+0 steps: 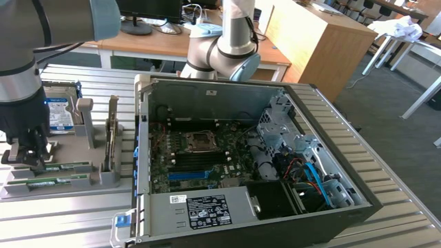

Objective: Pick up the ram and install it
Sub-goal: 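Pick up the ram and move it above insertion slot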

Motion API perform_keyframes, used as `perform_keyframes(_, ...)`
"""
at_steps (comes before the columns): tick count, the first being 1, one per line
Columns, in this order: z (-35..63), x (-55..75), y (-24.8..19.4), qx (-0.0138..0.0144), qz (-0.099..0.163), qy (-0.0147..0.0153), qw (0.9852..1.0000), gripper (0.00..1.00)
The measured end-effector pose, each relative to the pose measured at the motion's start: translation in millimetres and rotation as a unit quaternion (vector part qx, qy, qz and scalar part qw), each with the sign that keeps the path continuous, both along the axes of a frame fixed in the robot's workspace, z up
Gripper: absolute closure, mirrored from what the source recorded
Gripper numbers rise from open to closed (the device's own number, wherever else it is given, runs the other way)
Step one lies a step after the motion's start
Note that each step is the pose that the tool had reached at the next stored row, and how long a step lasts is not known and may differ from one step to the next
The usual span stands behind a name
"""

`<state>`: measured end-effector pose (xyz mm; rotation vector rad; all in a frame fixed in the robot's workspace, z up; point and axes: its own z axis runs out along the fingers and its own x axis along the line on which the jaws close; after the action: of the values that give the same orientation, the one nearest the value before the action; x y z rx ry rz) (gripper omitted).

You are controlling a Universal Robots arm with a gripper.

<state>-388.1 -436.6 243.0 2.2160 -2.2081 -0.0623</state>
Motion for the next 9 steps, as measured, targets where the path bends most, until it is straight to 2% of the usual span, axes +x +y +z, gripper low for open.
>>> perform_keyframes(4,-4.2,0.0,0.0,0.0,0.0,0.0,1.0,0.7)
perform_keyframes(9,-4.5,-0.1,-0.1,0.0,0.0,0.0,1.0,0.7)
